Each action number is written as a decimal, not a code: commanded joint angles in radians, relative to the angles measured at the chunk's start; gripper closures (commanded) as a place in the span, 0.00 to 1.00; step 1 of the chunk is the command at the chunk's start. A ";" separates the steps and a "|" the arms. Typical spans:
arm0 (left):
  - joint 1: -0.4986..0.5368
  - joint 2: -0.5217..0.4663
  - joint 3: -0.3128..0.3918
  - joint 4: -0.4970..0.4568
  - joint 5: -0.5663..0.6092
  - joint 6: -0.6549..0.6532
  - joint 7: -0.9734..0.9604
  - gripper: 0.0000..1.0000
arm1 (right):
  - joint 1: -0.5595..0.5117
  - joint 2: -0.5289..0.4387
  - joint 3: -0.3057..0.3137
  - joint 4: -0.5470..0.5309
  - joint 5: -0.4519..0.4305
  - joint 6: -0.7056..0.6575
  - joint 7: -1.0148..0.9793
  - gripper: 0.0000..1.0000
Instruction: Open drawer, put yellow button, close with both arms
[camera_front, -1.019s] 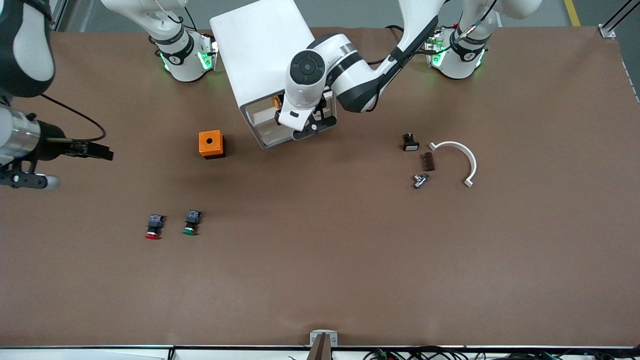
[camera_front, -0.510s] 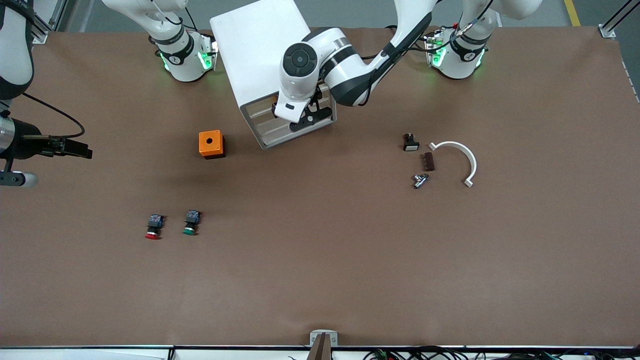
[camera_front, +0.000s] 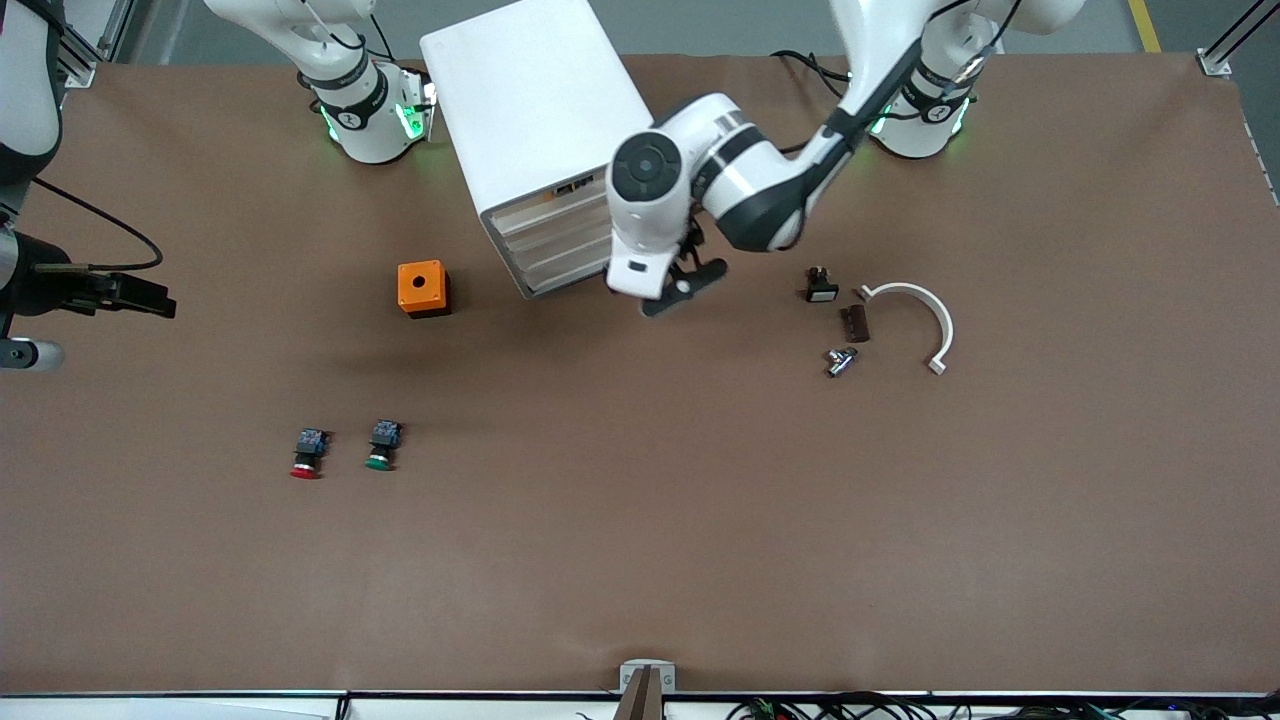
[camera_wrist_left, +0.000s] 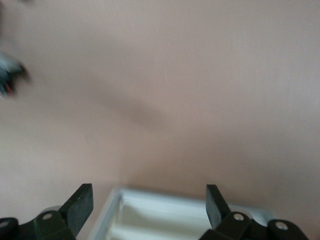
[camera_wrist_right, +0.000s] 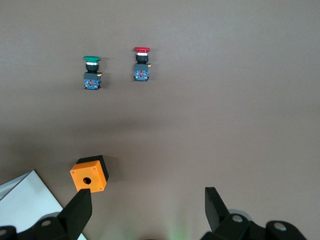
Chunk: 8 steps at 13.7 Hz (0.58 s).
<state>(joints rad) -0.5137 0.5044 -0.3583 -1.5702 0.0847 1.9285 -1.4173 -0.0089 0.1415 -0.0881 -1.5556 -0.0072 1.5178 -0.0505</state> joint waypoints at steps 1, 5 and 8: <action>0.139 -0.092 -0.008 -0.013 0.043 -0.028 0.035 0.01 | -0.011 -0.007 0.008 0.005 -0.022 -0.007 -0.002 0.00; 0.381 -0.185 -0.010 -0.011 0.041 -0.039 0.280 0.01 | 0.009 -0.005 0.011 0.032 -0.020 -0.014 0.024 0.00; 0.539 -0.234 -0.013 0.021 0.041 -0.093 0.526 0.00 | 0.007 0.000 0.008 0.142 -0.008 -0.043 0.031 0.00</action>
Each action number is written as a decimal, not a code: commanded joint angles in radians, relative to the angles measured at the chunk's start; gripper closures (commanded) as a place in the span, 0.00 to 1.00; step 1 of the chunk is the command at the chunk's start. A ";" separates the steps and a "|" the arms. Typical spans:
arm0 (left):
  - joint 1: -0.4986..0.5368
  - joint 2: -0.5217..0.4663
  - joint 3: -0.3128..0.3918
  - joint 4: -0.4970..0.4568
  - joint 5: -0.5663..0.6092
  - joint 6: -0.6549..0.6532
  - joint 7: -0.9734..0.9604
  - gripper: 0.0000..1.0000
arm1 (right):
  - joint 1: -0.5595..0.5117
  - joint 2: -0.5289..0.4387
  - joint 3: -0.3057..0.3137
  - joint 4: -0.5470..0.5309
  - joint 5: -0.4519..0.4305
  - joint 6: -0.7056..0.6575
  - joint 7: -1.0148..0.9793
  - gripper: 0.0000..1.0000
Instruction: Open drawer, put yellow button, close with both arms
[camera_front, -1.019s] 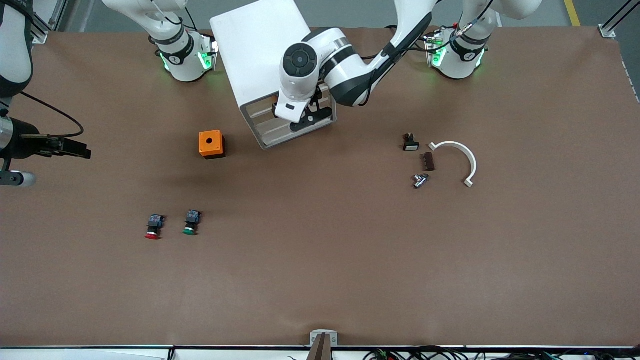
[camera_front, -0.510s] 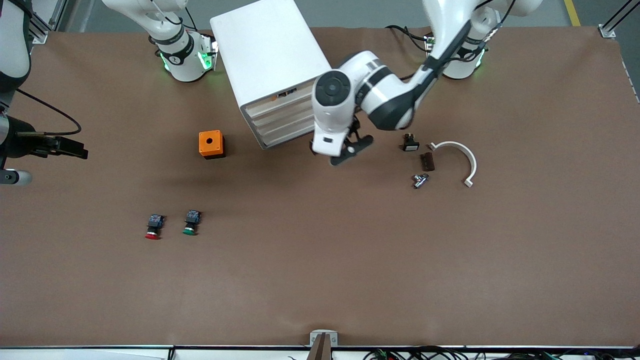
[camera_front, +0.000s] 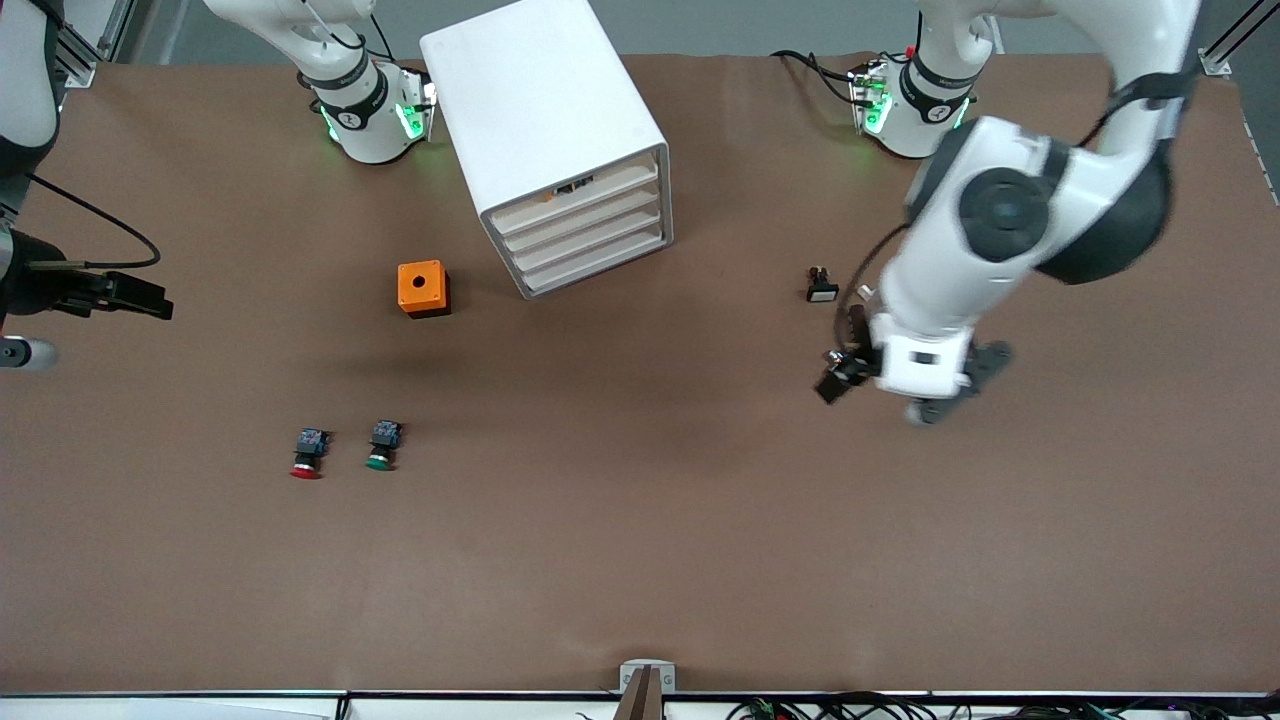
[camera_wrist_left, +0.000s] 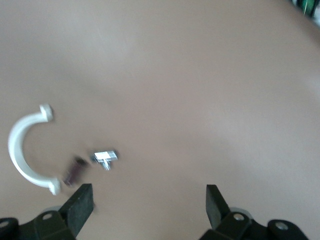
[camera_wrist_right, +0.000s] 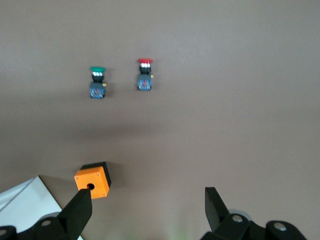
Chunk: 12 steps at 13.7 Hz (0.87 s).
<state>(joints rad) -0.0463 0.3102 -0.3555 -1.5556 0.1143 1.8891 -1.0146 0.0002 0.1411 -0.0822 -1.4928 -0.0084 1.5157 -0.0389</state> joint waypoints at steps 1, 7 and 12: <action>0.115 -0.052 -0.016 0.029 0.011 -0.108 0.234 0.00 | -0.003 0.000 -0.001 0.097 -0.004 -0.064 0.019 0.00; 0.178 -0.189 0.084 0.048 -0.002 -0.275 0.649 0.00 | -0.003 -0.055 -0.001 0.086 0.008 -0.186 0.024 0.00; 0.097 -0.431 0.201 -0.148 -0.051 -0.334 0.866 0.00 | -0.002 -0.259 -0.002 -0.168 0.007 -0.048 0.024 0.00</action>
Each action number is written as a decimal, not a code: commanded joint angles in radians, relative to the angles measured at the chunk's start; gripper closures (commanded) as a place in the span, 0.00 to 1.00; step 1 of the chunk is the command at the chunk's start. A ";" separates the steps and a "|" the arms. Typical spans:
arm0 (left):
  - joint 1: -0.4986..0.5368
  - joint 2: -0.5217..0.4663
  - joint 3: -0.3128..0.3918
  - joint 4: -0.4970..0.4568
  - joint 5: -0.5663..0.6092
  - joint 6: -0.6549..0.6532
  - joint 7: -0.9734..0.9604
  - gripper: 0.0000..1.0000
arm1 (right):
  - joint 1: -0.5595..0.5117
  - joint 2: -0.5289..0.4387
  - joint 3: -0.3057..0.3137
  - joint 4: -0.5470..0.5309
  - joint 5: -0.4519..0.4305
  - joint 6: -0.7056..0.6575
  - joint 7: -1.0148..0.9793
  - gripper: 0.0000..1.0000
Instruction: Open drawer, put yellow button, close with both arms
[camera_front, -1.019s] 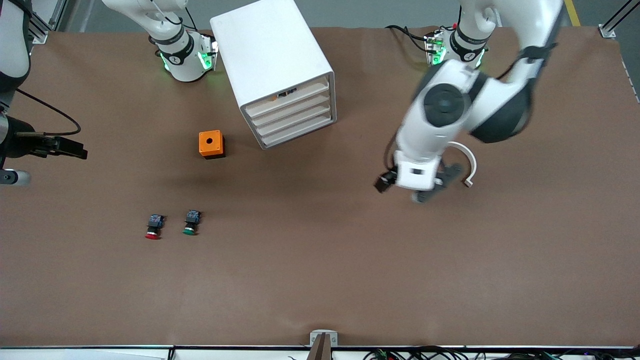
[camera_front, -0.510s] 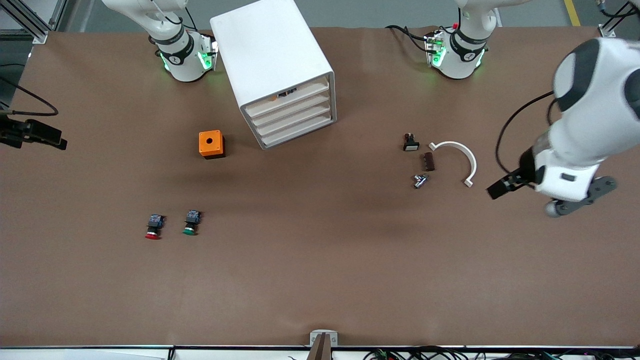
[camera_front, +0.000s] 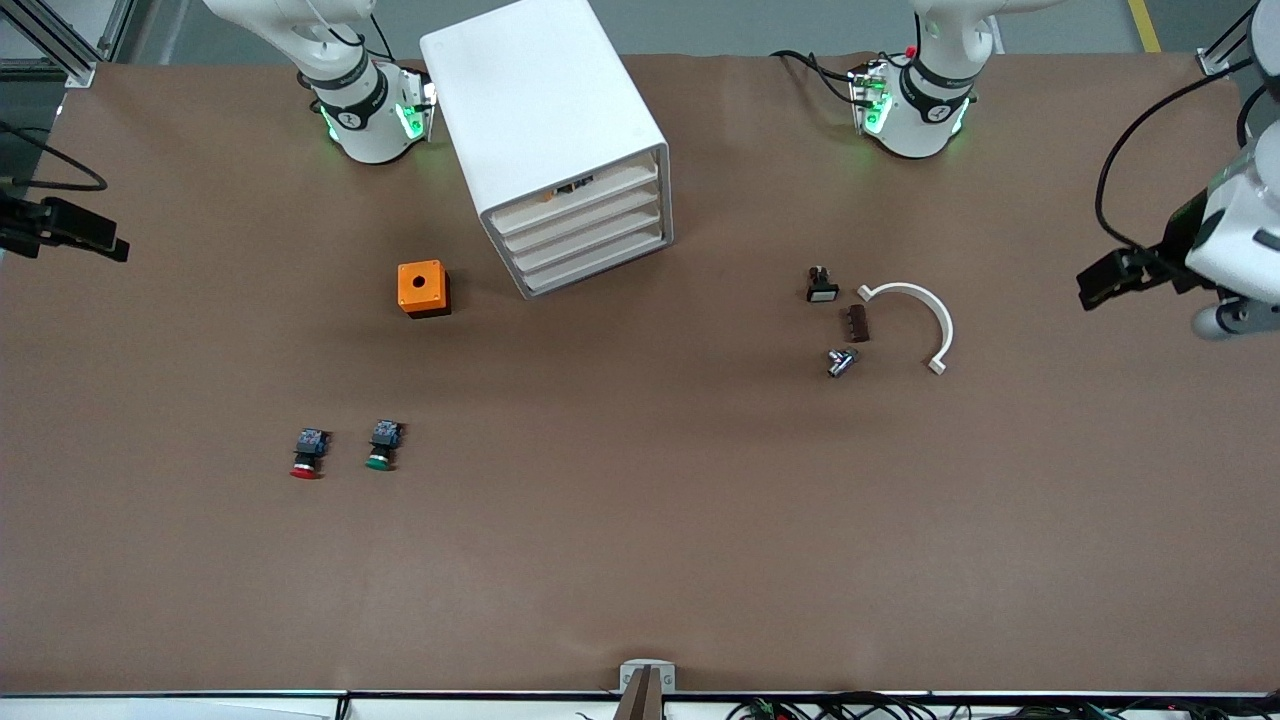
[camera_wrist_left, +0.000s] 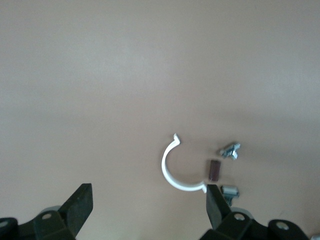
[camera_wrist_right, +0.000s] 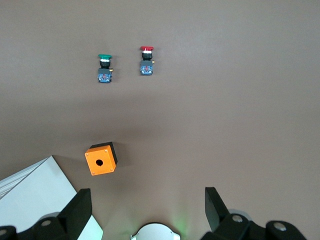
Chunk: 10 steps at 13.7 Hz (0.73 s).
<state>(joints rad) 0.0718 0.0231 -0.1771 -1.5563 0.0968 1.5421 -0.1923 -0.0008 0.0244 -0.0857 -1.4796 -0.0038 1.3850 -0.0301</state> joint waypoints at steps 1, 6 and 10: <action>-0.024 -0.190 0.022 -0.192 -0.055 0.015 0.044 0.00 | -0.002 -0.173 0.001 -0.221 0.004 0.103 0.015 0.00; -0.030 -0.233 0.013 -0.234 -0.094 0.006 0.053 0.00 | -0.005 -0.181 0.001 -0.219 0.004 0.097 0.015 0.00; -0.023 -0.233 0.014 -0.217 -0.094 0.004 0.103 0.00 | -0.005 -0.182 0.001 -0.220 0.008 0.098 0.016 0.00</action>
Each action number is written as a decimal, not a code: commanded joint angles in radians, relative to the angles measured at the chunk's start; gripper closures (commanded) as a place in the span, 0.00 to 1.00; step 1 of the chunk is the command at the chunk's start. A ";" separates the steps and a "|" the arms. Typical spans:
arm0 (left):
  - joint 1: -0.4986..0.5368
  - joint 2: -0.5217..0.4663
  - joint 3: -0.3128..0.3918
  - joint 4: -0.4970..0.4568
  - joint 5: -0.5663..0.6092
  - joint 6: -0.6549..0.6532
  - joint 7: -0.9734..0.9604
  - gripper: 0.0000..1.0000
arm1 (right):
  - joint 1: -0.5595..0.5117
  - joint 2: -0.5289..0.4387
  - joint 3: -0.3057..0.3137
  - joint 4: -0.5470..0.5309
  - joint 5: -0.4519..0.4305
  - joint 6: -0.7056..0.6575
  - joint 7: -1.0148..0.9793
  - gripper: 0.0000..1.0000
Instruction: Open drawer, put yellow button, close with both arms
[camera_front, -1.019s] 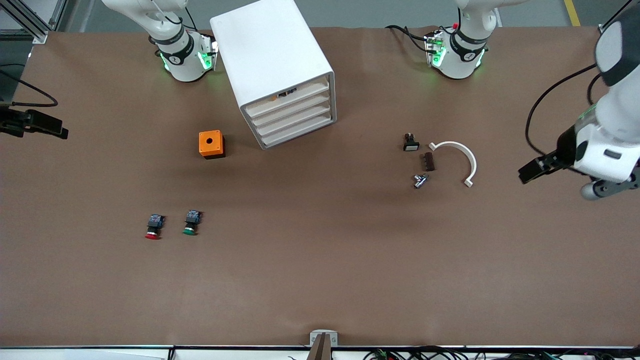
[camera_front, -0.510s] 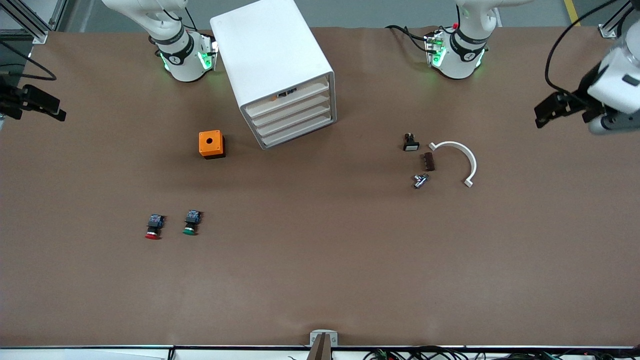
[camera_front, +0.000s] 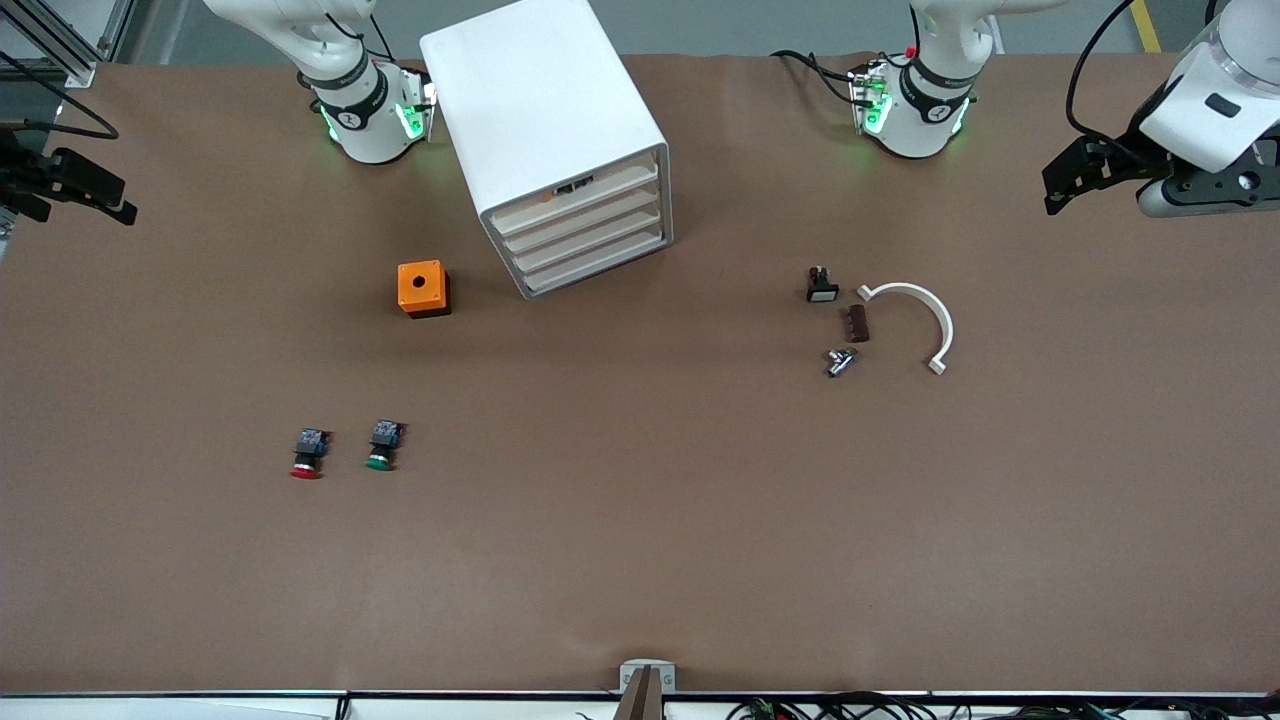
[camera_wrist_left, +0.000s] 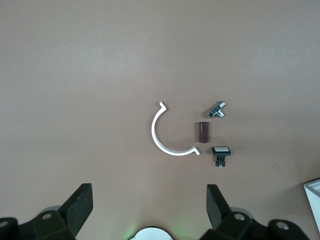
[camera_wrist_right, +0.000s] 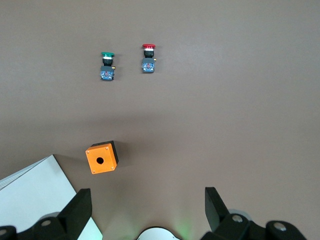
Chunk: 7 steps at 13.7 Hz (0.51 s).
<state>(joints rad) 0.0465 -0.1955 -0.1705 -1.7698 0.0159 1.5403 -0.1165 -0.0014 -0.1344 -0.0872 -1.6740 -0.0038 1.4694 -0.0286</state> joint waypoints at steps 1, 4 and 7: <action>0.003 -0.010 0.008 0.007 -0.011 0.001 0.028 0.00 | -0.005 -0.024 0.003 -0.024 0.018 0.019 0.015 0.00; 0.009 0.008 0.016 0.044 -0.011 -0.023 0.029 0.00 | -0.006 -0.025 0.003 -0.026 0.025 0.020 0.015 0.00; 0.009 0.040 0.016 0.099 -0.011 -0.057 0.028 0.00 | -0.032 -0.027 0.003 -0.026 0.025 0.017 0.015 0.00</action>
<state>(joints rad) 0.0527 -0.1878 -0.1576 -1.7296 0.0159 1.5229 -0.1096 -0.0081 -0.1344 -0.0887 -1.6742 0.0024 1.4777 -0.0235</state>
